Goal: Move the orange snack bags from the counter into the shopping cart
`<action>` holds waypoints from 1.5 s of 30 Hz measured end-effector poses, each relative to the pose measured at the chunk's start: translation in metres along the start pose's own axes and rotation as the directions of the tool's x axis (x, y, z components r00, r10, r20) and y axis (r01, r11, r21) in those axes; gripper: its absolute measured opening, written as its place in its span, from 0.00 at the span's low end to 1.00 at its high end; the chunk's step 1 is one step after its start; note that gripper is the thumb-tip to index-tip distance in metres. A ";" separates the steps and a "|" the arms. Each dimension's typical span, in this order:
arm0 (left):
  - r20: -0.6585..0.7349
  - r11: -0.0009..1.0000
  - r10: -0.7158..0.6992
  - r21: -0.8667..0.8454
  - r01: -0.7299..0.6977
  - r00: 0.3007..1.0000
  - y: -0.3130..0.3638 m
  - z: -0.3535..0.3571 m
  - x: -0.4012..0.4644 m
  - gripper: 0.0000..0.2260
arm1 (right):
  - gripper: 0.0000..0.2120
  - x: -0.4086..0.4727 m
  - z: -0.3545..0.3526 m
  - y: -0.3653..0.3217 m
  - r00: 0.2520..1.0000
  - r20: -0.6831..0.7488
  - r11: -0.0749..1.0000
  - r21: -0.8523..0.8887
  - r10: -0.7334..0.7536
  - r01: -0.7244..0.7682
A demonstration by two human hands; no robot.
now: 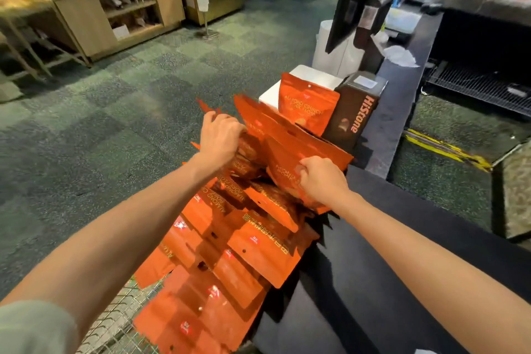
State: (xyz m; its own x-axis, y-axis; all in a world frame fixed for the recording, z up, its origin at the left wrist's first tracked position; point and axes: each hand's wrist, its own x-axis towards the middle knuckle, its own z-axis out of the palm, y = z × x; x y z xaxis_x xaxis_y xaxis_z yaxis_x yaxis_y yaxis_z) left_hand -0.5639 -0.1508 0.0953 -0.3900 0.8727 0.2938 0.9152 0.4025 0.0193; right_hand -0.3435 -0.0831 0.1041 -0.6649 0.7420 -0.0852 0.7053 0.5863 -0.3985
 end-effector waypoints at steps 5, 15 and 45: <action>-0.130 0.999 0.033 0.029 -0.030 0.991 0.013 -0.054 -0.029 0.14 | 0.17 -0.043 -0.036 -0.007 0.996 -0.073 0.997 0.066 -0.045 0.050; -0.365 1.000 0.016 0.016 -0.011 0.931 0.061 -0.155 -0.163 0.13 | 0.17 -0.179 -0.077 -0.004 0.969 -0.174 0.971 0.138 -0.173 0.198; -0.255 0.886 -0.453 -0.023 0.463 0.854 0.012 -0.235 -0.411 0.17 | 0.15 -0.306 -0.013 -0.092 0.854 0.073 0.854 0.134 -0.515 0.503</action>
State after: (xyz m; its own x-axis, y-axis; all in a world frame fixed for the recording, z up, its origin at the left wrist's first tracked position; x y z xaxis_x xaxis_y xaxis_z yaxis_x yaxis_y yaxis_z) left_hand -0.3685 -0.5698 0.1995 -0.7220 0.4925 0.4860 0.6325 0.7545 0.1750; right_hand -0.2019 -0.3600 0.1793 -0.9489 0.3085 0.0662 0.2347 0.8305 -0.5051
